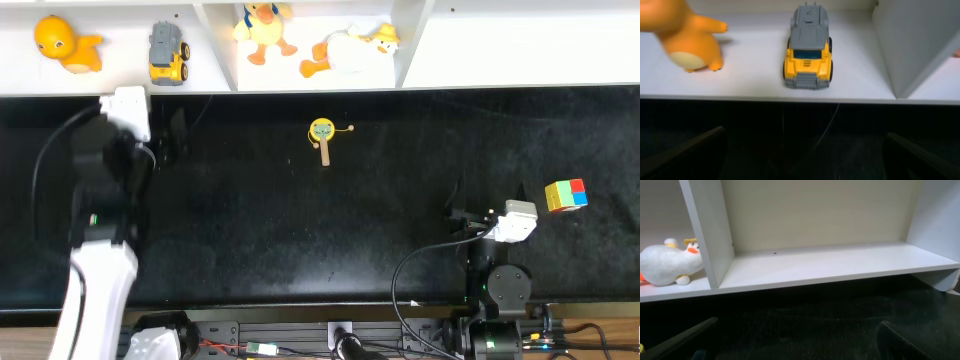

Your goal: Store Toys

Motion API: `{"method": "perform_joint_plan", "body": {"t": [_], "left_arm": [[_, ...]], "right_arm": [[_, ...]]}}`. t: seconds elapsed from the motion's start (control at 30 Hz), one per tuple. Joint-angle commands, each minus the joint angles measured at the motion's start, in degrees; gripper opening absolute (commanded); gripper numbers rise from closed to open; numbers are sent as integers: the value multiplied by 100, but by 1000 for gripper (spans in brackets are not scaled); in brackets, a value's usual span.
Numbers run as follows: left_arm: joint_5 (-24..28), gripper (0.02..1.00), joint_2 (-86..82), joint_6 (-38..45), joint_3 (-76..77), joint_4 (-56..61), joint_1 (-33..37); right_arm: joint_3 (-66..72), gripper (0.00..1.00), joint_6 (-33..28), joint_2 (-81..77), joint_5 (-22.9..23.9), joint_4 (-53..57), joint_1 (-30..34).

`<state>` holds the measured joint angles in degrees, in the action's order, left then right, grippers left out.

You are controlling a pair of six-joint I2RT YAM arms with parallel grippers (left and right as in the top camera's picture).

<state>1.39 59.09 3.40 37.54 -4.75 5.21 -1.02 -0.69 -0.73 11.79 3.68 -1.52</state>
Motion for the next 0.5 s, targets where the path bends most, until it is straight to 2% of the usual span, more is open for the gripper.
{"method": "perform_joint_plan", "body": {"t": [0.03,0.23,0.4,0.5], "left_arm": [[-382,998,-1202,-111,-914,-94,-52],[-498,998,-2590,-175,-1906,-142,-111],[-870,998,-3309,-175,-2444,50,-522],[-922,998,-3786,-175,-2745,369,-651]], "right_arm": [[72,996,-15,46,-22,-28,4],[72,996,-15,46,-22,-28,4],[72,996,-15,46,-22,-31,4],[72,993,-15,46,-22,-31,4]]}}
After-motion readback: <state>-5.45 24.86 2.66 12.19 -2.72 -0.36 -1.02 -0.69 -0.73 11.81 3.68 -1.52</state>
